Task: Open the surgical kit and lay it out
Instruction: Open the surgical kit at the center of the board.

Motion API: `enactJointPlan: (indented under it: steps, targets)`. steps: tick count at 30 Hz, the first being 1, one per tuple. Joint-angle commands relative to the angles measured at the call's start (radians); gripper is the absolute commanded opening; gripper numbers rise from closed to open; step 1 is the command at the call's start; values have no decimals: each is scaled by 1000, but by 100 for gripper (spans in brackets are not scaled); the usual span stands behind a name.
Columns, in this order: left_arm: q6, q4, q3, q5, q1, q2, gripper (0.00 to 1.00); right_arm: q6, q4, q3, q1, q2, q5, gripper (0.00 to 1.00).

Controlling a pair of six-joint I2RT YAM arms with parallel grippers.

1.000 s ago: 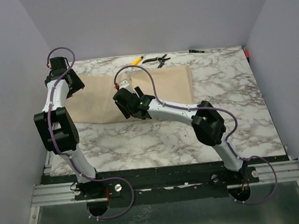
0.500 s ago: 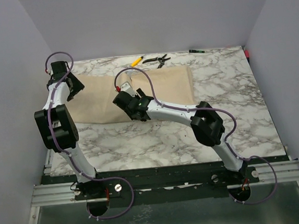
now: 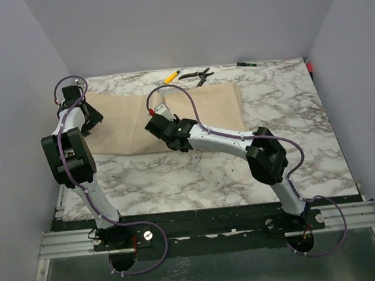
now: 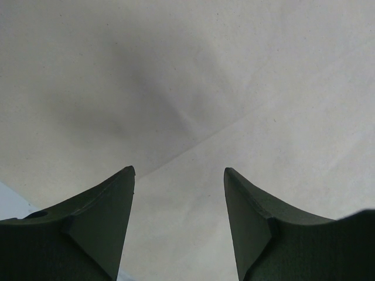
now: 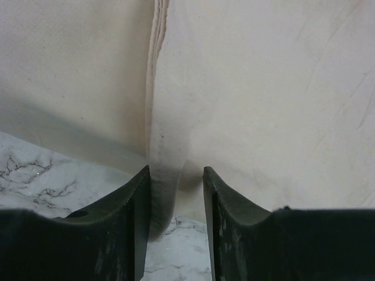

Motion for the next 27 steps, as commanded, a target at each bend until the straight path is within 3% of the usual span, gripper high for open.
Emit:
enactJointPlan:
  steps: [1,4,9,16,27]
  targets:
    - [7,9,6,-4,11,11,64,7,-64,-32,-12,-91,-3,38]
    - [9,8,9,11,15,13,64,1,-49,-80,-27,-127,-28,28]
    - [16,9,11,28,17,17,64,-9,-26,-139,-58,-173,-68,1]
    - [31,7,39,67,18,35,64,-55,-7,-230,-178,-263,3,1]
    - [39,-7,93,137,22,75,64,-228,245,-515,-634,-453,127,1]
